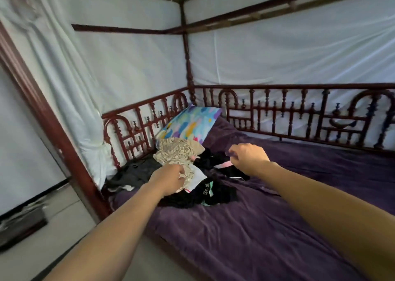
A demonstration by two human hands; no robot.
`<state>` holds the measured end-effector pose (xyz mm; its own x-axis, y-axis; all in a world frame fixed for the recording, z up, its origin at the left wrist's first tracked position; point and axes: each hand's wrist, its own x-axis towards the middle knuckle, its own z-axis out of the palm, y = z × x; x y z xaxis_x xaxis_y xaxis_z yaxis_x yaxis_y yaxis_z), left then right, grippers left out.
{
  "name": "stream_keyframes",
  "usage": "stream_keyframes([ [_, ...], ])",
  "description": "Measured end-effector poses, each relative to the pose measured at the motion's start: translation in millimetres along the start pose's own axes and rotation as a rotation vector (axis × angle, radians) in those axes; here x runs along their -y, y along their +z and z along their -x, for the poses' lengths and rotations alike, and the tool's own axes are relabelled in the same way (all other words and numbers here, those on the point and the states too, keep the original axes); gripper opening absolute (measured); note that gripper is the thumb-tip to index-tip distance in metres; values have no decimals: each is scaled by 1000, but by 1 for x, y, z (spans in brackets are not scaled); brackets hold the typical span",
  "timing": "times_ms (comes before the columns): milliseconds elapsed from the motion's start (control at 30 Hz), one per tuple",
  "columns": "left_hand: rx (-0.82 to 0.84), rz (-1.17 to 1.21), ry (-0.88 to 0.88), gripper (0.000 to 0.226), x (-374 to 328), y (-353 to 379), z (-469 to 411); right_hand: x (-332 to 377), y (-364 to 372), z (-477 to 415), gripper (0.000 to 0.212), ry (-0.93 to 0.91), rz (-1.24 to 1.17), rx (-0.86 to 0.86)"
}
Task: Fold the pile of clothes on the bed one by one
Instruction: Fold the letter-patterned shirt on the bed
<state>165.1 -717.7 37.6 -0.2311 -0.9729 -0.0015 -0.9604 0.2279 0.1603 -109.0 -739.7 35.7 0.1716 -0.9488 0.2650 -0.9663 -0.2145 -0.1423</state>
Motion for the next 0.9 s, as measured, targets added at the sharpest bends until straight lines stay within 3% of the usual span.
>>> stream_keyframes([
  [433, -83, -42, -104, 25, 219, -42, -106, 144, 94, -216, 32, -146, 19, 38],
  [900, 54, -92, -176, 26, 454, -26, -255, 281, 238, -439, 31, -171, 65, 207],
])
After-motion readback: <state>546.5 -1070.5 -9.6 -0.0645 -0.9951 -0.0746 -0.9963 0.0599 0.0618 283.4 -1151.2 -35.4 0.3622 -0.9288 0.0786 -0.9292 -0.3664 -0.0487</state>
